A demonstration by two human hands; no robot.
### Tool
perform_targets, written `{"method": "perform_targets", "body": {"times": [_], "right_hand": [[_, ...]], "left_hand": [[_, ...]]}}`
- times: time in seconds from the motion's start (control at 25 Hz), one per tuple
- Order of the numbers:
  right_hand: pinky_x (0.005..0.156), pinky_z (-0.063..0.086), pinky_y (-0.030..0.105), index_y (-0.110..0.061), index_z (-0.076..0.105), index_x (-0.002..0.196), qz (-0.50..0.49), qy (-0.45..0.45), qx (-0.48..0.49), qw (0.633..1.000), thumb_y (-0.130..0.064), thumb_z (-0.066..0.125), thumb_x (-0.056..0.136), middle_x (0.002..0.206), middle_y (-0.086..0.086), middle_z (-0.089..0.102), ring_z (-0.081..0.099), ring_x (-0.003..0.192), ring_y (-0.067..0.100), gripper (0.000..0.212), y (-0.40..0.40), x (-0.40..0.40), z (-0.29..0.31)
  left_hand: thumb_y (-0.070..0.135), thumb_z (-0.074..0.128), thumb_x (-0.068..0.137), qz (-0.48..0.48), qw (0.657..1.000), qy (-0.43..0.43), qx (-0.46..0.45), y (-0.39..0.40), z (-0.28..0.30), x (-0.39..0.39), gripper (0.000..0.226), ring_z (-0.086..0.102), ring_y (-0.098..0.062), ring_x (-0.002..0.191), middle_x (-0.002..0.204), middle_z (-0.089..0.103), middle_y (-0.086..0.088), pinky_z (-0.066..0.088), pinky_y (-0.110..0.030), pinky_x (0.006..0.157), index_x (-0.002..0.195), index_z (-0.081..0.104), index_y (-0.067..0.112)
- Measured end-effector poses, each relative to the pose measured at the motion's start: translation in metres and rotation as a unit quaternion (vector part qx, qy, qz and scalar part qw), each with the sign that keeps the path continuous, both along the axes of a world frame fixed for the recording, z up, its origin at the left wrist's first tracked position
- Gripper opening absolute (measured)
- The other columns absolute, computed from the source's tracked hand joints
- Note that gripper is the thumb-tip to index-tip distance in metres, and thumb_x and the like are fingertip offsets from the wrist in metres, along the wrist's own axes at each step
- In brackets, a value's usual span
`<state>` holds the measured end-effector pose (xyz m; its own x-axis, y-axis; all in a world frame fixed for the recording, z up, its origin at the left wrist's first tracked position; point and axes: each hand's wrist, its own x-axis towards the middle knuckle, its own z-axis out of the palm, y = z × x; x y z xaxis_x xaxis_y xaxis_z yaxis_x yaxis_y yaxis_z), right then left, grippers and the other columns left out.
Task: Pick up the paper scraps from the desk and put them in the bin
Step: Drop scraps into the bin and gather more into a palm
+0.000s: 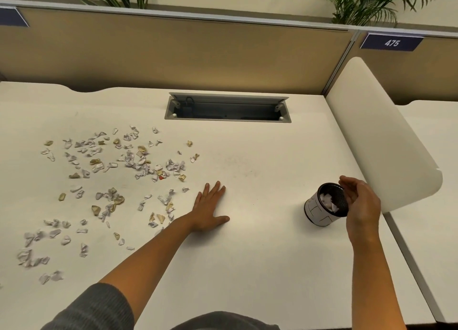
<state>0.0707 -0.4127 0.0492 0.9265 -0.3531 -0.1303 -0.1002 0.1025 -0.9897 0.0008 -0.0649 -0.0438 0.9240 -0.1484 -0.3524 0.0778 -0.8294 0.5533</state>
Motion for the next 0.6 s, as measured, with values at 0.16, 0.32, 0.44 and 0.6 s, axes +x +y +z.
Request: {"method": "perform_targets", "body": {"times": [0.16, 0.32, 0.44, 0.6], "right_hand": [[0.089, 0.051, 0.023, -0.019, 0.071, 0.093, -0.003, -0.012, 0.021, 1.0, -0.015, 0.039, 0.093, 0.104, 0.0, 0.072, 0.067, 0.106, 0.015, 0.033, 0.002, -0.003, 0.001], [0.087, 0.051, 0.018, -0.018, 0.069, 0.101, 0.008, -0.011, 0.014, 1.0, -0.013, 0.038, 0.099, 0.111, -0.001, 0.071, 0.065, 0.114, 0.014, 0.032, 0.007, -0.009, -0.001], [0.085, 0.053, 0.018, -0.015, 0.067, 0.11, 0.014, -0.02, -0.033, 0.999, -0.004, 0.04, 0.101, 0.117, -0.001, 0.07, 0.063, 0.116, 0.013, 0.03, 0.017, -0.015, -0.007], [0.103, 0.046, 0.028, -0.008, 0.066, 0.116, 0.028, -0.062, -0.081, 0.994, 0.003, 0.047, 0.097, 0.122, 0.004, 0.069, 0.062, 0.118, 0.01, 0.029, 0.035, -0.014, -0.005]], "left_hand": [[0.042, 0.059, 0.092, 0.001, 1.0, -0.004, -0.008, 0.001, 0.0, 0.001, 0.091, -0.025, -0.019, 0.147, 0.161, -0.02, 0.007, -0.012, -0.041, 0.121, 0.155, -0.005, 0.025], [0.042, 0.06, 0.091, 0.001, 1.0, -0.006, -0.021, 0.002, -0.002, 0.0, 0.091, -0.024, -0.018, 0.147, 0.161, -0.019, 0.009, -0.012, -0.04, 0.121, 0.155, -0.004, 0.026], [0.042, 0.06, 0.091, -0.002, 1.0, -0.014, -0.026, 0.005, -0.002, -0.001, 0.09, -0.022, -0.018, 0.148, 0.162, -0.016, 0.008, -0.01, -0.039, 0.121, 0.155, -0.001, 0.026], [0.047, 0.054, 0.093, -0.011, 0.999, -0.051, -0.003, 0.011, -0.003, -0.01, 0.083, -0.015, -0.016, 0.15, 0.163, -0.01, 0.009, -0.007, -0.034, 0.121, 0.156, 0.004, 0.025]]}}
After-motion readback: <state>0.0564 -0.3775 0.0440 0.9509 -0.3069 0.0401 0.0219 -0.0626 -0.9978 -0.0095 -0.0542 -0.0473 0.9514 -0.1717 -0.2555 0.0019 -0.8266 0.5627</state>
